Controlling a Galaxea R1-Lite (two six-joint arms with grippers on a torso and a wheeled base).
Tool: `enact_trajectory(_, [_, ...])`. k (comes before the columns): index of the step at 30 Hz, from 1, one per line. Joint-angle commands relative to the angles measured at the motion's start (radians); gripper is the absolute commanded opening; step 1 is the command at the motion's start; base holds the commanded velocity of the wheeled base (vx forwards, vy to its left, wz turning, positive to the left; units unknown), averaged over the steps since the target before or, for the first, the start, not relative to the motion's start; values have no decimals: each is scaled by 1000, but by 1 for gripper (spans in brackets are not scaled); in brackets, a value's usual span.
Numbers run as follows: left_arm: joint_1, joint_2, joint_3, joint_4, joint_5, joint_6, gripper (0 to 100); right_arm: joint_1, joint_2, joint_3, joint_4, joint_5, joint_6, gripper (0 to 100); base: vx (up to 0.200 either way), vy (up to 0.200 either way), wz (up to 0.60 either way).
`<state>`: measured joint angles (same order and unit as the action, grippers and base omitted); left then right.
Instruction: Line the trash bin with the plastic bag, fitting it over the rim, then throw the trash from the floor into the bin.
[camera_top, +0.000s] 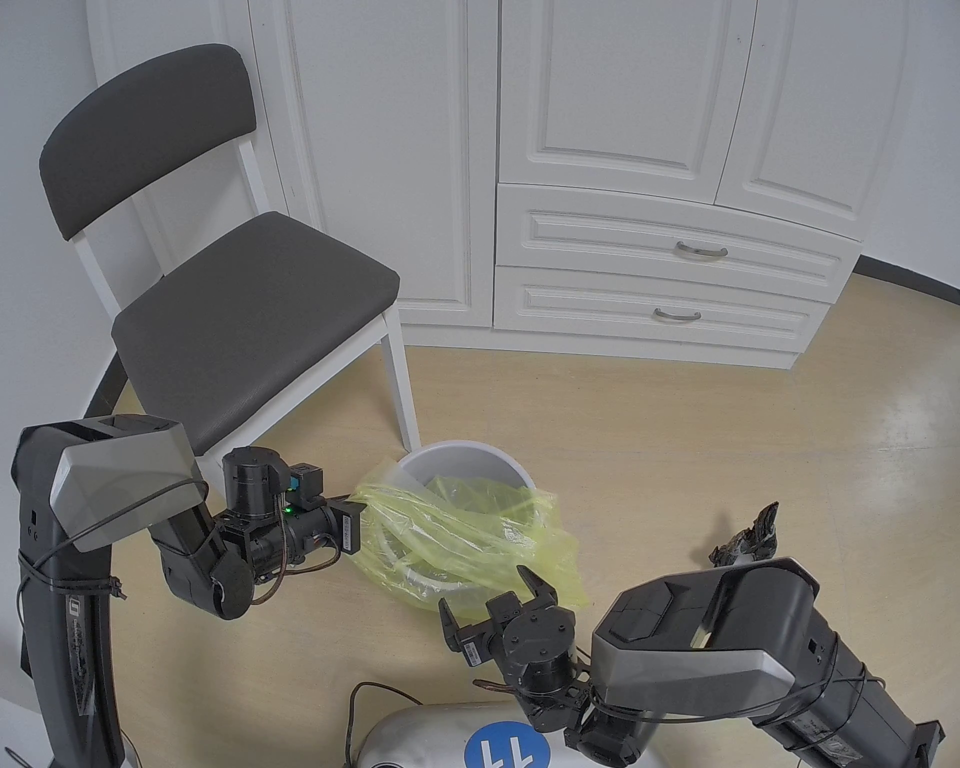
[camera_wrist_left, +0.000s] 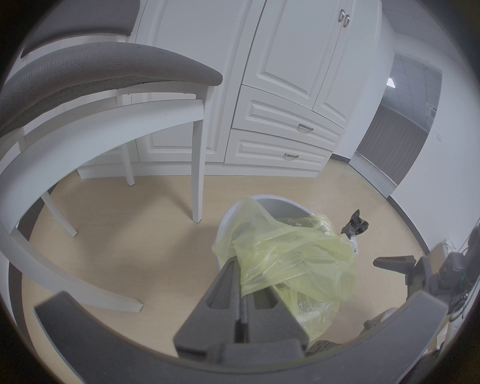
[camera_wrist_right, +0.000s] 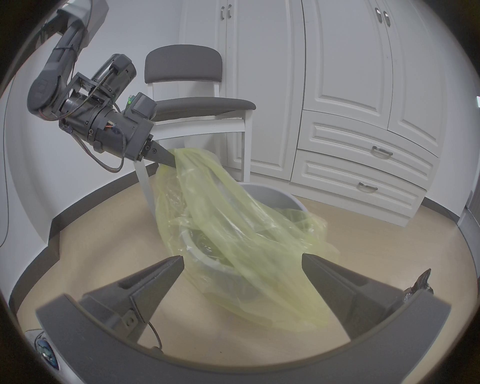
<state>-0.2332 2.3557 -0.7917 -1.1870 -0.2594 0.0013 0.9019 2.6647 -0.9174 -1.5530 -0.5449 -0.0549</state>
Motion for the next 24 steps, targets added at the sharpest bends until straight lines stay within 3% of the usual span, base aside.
enact_trajectory(1, [-2, -1, 5, 0, 0, 0, 0, 5, 38, -57, -18, -17, -5, 100, 0, 0, 0])
enact_trajectory(2, [0, -3, 6, 0, 0, 0, 100, 3, 41, -66, -18, -18, -6, 100, 0, 0, 0])
enact_trajectory(7, [-2, -6, 6, 0, 0, 2, 100, -6, 44, -89, -18, -15, -14, 100, 0, 0, 0])
enact_trajectory(14, [-8, -6, 6, 0, 0, 2, 100, -58, 44, -126, -18, -12, -102, 100, 0, 0, 0])
enact_trajectory(24, [-11, -4, 6, 0, 0, 0, 100, -117, 27, -139, 76, 22, -103, 100, 0, 0, 0])
